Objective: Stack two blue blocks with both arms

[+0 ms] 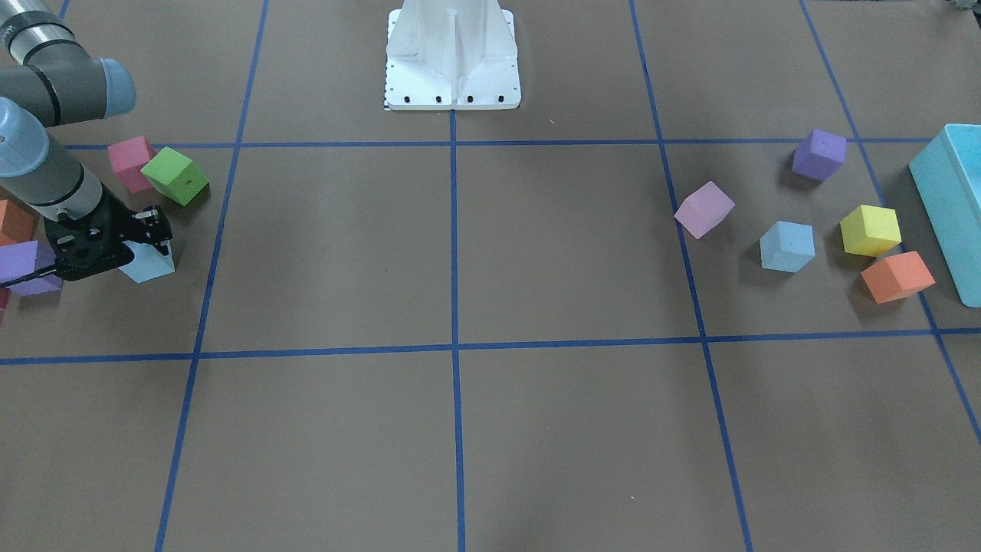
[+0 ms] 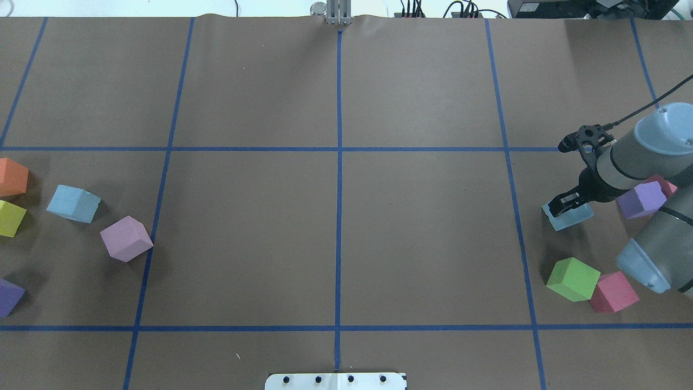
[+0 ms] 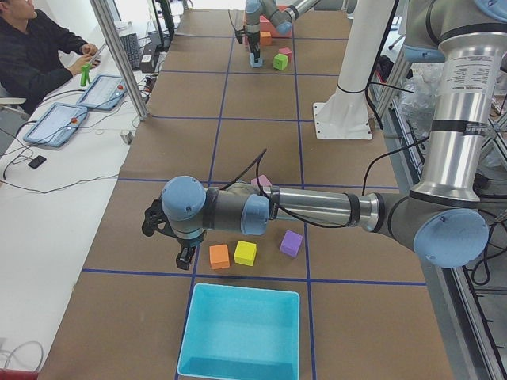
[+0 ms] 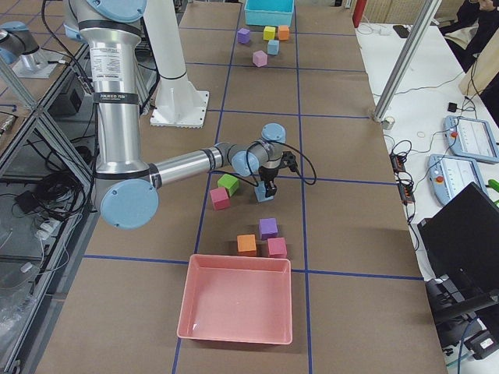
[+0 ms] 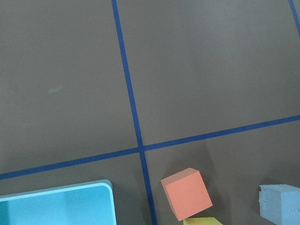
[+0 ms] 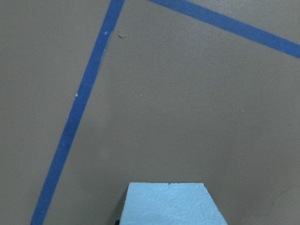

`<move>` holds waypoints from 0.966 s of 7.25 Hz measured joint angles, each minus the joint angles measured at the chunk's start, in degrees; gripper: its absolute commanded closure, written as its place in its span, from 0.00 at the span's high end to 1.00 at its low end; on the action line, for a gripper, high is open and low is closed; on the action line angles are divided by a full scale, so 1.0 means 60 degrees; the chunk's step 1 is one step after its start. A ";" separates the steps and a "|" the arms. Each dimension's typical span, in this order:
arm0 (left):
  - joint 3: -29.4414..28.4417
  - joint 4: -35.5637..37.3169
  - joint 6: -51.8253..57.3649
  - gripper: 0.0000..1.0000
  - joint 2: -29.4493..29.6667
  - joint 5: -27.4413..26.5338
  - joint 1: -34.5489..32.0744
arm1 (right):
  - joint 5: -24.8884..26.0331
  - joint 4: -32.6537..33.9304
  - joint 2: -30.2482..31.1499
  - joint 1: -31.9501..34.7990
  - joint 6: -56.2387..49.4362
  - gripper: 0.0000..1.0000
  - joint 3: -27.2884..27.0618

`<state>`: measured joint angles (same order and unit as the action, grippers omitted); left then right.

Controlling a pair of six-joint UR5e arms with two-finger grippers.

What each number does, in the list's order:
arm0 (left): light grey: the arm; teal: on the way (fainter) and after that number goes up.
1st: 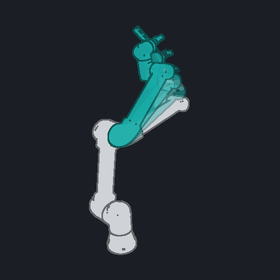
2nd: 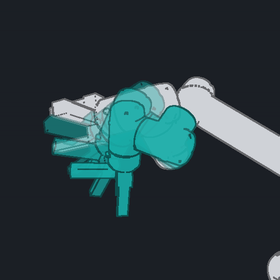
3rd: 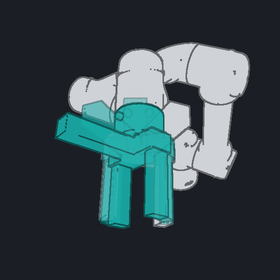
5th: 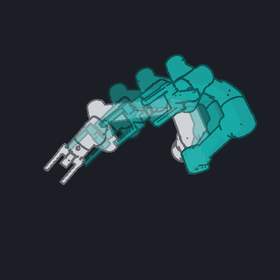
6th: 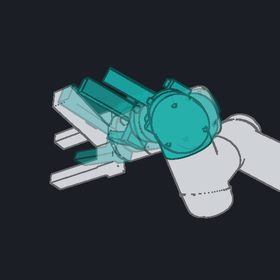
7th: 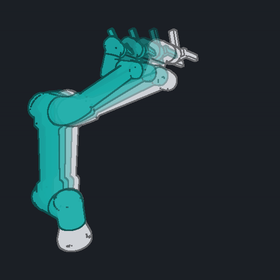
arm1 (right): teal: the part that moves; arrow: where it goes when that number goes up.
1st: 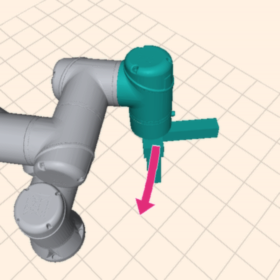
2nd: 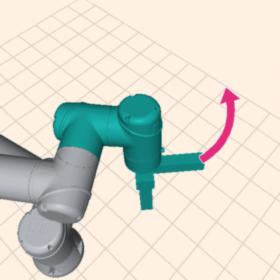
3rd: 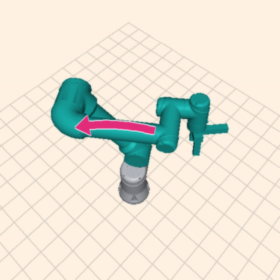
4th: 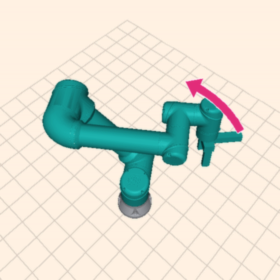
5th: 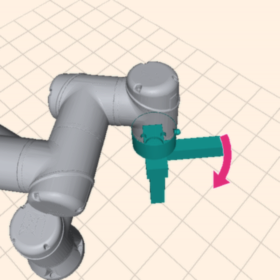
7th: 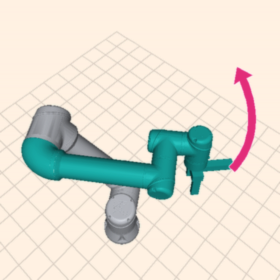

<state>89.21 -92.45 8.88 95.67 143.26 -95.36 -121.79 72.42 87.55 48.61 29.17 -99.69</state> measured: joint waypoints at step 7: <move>0.0483 -0.1055 -0.2849 0.98 0.0129 -0.0506 0.1477 | -0.0481 0.1689 -0.2499 -0.0204 0.1453 0.58 -0.0315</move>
<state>92.11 -98.78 -8.22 96.45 140.22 -86.50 -124.67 82.55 72.56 47.38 37.89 -101.58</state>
